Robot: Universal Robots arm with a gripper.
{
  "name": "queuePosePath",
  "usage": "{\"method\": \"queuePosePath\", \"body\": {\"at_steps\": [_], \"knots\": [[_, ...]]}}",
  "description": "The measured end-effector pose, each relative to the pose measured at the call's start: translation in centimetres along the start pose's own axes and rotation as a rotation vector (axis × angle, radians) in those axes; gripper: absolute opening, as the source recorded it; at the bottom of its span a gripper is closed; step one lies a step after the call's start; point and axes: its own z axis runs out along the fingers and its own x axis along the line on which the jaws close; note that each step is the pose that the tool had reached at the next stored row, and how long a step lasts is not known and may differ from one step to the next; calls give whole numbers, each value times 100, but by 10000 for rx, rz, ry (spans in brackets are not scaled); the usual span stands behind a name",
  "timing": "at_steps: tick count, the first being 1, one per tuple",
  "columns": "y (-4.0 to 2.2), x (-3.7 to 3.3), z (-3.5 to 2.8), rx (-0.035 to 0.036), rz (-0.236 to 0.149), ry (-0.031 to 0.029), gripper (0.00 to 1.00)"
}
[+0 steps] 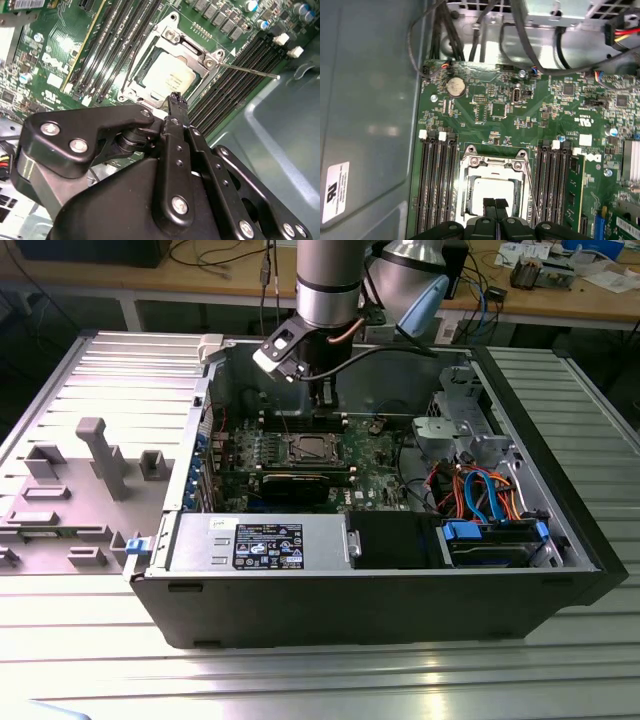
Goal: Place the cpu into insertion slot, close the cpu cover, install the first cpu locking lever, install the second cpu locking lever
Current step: 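Install the first cpu locking lever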
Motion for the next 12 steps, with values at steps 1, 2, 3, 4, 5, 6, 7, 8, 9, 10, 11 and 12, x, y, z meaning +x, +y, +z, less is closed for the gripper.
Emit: {"method": "queuePosePath", "body": {"at_steps": [1, 2, 3, 4, 5, 6, 7, 8, 9, 10, 11, 12], "knots": [[0, 0, 0, 2, -143, 2, 11], [0, 0, 0, 5, -397, 5, 11], [0, 0, 0, 7, -561, 7, 11], [0, 0, 0, 9, -685, 9, 11], [0, 0, 0, 9, -748, 10, 11], [0, 0, 0, 9, -767, 11, 11], [-3, 0, 0, 9, -778, 11, 11], [-7, 1, 1, 9, -783, 11, 11], [-18, 2, 1, 9, -792, 12, 11], [-35, 5, 1, 9, -795, 11, 11], [-49, 6, 1, 8, -796, 11, 11], [-66, 9, 1, 6, -796, 11, 11]]}}
